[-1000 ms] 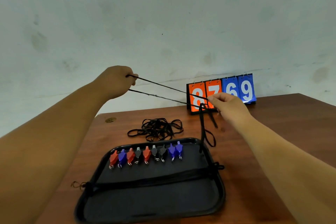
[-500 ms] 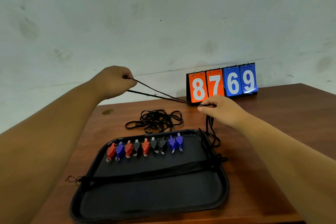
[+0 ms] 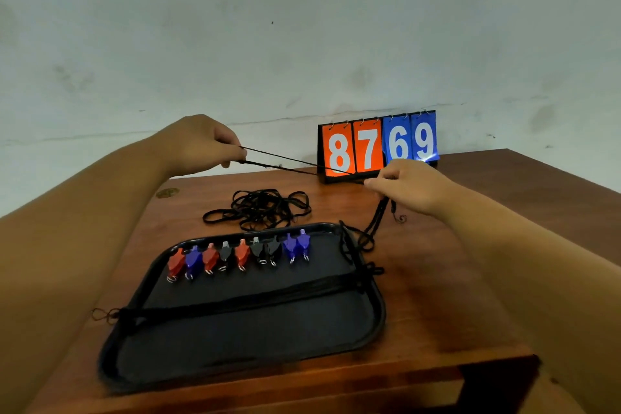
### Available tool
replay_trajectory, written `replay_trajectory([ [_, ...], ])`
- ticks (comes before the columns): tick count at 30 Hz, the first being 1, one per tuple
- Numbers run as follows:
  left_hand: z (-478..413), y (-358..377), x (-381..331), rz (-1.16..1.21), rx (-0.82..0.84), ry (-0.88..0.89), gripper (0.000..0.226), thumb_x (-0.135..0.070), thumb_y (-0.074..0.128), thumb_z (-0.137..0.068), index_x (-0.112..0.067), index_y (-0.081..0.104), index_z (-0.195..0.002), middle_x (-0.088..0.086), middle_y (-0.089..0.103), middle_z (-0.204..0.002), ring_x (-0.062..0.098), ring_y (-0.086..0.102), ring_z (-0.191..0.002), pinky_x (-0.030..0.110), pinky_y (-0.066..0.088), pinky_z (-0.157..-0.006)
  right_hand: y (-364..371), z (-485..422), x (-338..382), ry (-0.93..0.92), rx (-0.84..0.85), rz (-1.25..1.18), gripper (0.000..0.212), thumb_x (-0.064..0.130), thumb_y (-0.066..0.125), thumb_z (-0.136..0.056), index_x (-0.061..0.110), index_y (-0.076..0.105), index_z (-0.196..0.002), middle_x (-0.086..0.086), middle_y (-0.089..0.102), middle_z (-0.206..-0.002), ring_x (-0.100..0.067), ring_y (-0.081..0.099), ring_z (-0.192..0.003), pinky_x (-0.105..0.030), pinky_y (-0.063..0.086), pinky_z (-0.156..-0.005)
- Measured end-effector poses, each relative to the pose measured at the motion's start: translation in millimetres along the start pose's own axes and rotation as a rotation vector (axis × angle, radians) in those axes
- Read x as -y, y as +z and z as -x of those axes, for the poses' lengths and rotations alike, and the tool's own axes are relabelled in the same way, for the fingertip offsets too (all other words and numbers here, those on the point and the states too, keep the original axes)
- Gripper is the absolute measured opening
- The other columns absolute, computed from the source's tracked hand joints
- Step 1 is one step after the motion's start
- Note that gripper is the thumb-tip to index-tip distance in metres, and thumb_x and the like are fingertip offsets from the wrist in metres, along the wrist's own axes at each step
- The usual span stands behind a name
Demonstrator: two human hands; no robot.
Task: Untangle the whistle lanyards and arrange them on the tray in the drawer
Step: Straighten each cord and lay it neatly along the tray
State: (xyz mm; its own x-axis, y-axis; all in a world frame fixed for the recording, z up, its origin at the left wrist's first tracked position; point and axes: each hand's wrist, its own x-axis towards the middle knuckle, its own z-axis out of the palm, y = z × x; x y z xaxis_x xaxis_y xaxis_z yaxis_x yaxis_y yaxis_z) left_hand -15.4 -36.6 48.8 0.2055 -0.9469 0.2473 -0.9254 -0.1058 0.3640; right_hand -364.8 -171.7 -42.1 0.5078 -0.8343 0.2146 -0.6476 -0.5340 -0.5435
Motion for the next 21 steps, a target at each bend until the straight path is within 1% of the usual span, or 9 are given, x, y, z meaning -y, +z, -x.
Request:
replay_trajectory([
  [3,5,1,-10,-0.041,0.004,0.023,0.021,-0.042,0.068,-0.101,-0.036,0.084,-0.088,-0.011,0.077,-0.091,0.011,0.065,-0.087,0.030,0.044,-0.072,-11,7,1,0.007,0.032,0.103,0.039,0.032,0.063,-0.099,0.013,0.057,-0.066,-0.002,0.052,-0.067,-0.016,0.047,-0.062,-0.033,0.040,-0.064],
  [6,9,0,-18,-0.071,-0.008,0.039,0.021,-0.040,0.067,-0.101,-0.035,0.083,-0.089,-0.010,0.076,-0.090,0.010,0.064,-0.085,0.029,0.042,-0.069,-22,16,-1,0.053,0.011,0.134,0.033,0.024,0.059,-0.100,0.015,0.057,-0.069,-0.004,0.054,-0.070,-0.017,0.047,-0.066,-0.030,0.037,-0.063],
  [9,9,-2,-20,-0.053,-0.052,0.032,0.022,-0.039,0.066,-0.102,-0.034,0.082,-0.088,-0.008,0.076,-0.089,0.010,0.063,-0.083,0.029,0.041,-0.067,-26,26,0,0.116,0.006,0.046,0.030,0.029,0.058,-0.103,0.017,0.062,-0.075,-0.002,0.060,-0.079,-0.017,0.052,-0.076,-0.029,0.038,-0.067],
  [12,7,-2,-19,-0.005,-0.109,0.004,0.022,-0.038,0.065,-0.102,-0.033,0.082,-0.088,-0.006,0.076,-0.089,0.010,0.064,-0.087,0.030,0.043,-0.070,-24,28,2,0.166,0.069,-0.116,0.035,0.033,0.061,-0.101,0.000,0.070,-0.102,-0.021,0.066,-0.105,-0.031,0.058,-0.093,-0.037,0.044,-0.081],
  [13,7,-2,-18,0.006,-0.130,-0.004,0.023,-0.037,0.064,-0.102,-0.033,0.082,-0.089,-0.005,0.077,-0.089,0.010,0.064,-0.089,0.031,0.044,-0.073,-22,29,3,0.165,0.084,-0.160,0.037,0.037,0.063,-0.100,0.003,0.073,-0.108,-0.018,0.069,-0.113,-0.034,0.062,-0.102,-0.038,0.048,-0.090],
  [15,6,-2,-14,0.037,-0.174,-0.034,0.025,-0.037,0.062,-0.103,-0.031,0.083,-0.093,-0.004,0.077,-0.091,0.010,0.064,-0.092,0.032,0.045,-0.076,-16,30,1,0.164,0.094,-0.231,0.032,0.046,0.067,-0.094,0.020,0.082,-0.104,0.001,0.076,-0.118,-0.024,0.065,-0.114,-0.043,0.049,-0.107],
  [16,5,-3,-11,0.057,-0.194,-0.057,0.025,-0.037,0.061,-0.104,-0.030,0.083,-0.094,-0.004,0.077,-0.092,0.009,0.064,-0.092,0.032,0.045,-0.076,-13,31,-1,0.167,0.092,-0.295,0.029,0.047,0.068,-0.093,0.025,0.084,-0.101,0.006,0.078,-0.117,-0.020,0.066,-0.113,-0.044,0.049,-0.108],
  [18,5,-4,-3,0.087,-0.209,-0.095,0.025,-0.036,0.061,-0.104,-0.028,0.083,-0.095,-0.003,0.078,-0.093,0.013,0.065,-0.094,0.034,0.045,-0.079,-8,31,-4,0.186,0.079,-0.441,0.029,0.043,0.065,-0.098,0.023,0.086,-0.094,0.005,0.082,-0.109,-0.020,0.067,-0.102,-0.042,0.051,-0.100],
  [21,5,-4,9,0.086,-0.196,-0.121,0.025,-0.034,0.060,-0.104,-0.027,0.083,-0.096,-0.004,0.078,-0.093,0.020,0.064,-0.104,0.036,0.044,-0.087,-3,26,-7,0.262,0.019,-0.623,0.037,0.047,0.063,-0.101,0.015,0.072,-0.084,-0.001,0.083,-0.100,-0.023,0.067,-0.094,-0.044,0.050,-0.092],
])
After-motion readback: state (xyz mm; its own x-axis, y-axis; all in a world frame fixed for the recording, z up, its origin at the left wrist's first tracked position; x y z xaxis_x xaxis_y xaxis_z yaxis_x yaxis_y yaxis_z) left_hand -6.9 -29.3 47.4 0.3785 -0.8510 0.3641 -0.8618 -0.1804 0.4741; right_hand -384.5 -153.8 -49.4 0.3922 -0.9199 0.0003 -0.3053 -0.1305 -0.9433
